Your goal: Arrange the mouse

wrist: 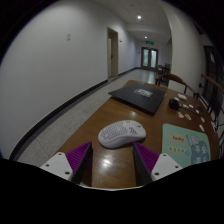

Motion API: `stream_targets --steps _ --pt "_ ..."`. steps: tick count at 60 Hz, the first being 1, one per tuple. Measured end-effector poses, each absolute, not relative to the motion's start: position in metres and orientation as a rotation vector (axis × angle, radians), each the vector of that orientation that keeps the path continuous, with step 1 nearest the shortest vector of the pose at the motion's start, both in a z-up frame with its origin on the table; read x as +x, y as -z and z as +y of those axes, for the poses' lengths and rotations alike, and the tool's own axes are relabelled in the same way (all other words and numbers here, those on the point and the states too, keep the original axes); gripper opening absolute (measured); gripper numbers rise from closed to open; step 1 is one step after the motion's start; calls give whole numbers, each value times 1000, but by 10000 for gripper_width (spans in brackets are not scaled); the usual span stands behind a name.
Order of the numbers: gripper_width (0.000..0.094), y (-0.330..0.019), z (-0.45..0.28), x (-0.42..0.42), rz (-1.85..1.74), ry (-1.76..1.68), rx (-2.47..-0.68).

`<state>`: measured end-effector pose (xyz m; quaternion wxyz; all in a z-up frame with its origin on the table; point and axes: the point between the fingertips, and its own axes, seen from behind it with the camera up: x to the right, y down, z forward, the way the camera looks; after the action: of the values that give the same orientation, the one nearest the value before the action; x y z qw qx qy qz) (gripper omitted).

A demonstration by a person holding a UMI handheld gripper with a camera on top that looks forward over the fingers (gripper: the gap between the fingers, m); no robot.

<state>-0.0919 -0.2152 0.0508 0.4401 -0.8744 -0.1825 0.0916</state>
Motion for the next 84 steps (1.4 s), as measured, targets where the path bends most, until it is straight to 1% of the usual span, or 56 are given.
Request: stream_targets --steps 2,8,9,18,19,27,28,29,30,33,34,35,36,37,41,45,46,54,55,57,59,60,61,63,66,68,69,70,73,76,77,83,84 --pt "839 -51 -217 -89 -439 -219 -2187" --pt "842 -71 -234 -75 -421 -200 -2228" --pt "844 -92 -245 -67 -413 -209 -2234" --pt "844 -134 -267 -55 -401 -172 -2264" --pt "847 -146 -267 -46 -397 -173 -2271" --pt "835 -204 -281 -24 -304 -126 -2283" --pt "827 -193 -270 -25 -299 -124 -2284" --pt "819 -201 -273 -22 -293 -120 -2282" --pt "769 -208 -277 -20 -290 -118 -2280" --pt "574 -229 -290 -16 -294 -132 -2272" --pt "558 -240 -296 -19 -291 -144 -2272" --pt "533 -230 -289 -18 -299 -151 -2272" --pt "475 -239 -295 -17 -316 -161 -2271" --pt "452 -247 -301 -17 -341 -172 -2273" --pt "387 -285 -336 -18 -434 -233 -2276" --pt "378 -346 -362 -5 -449 -254 -2211" --pt "378 -340 -340 1 -444 -249 -2184" --pt "377 -516 -363 85 -324 -193 -1971" --pt "376 -509 -339 103 -304 -179 -1958" --pt "374 -535 -344 136 -260 -143 -1942" --pt "373 -551 -349 171 -212 -105 -1949" --pt "373 -555 -352 187 -189 -86 -1961" --pt "374 -545 -335 202 -168 -72 -1975" --pt "373 -540 -341 230 -117 -53 -2023" --pt "370 -520 -350 260 -75 -36 -2116" --pt "366 -506 -358 272 -50 -39 -2180" --pt "364 -505 -354 277 -43 -46 -2205" --pt "364 -486 -348 277 -34 -55 -2229" --pt "364 -480 -349 279 -23 -72 -2285" --pt "369 -493 -348 284 -3 -83 -2315" --pt "404 -489 -344 282 2 -90 -2313" --pt "561 -537 -321 275 -56 -93 -2309" --pt "572 -547 -317 270 -70 -96 -2316"
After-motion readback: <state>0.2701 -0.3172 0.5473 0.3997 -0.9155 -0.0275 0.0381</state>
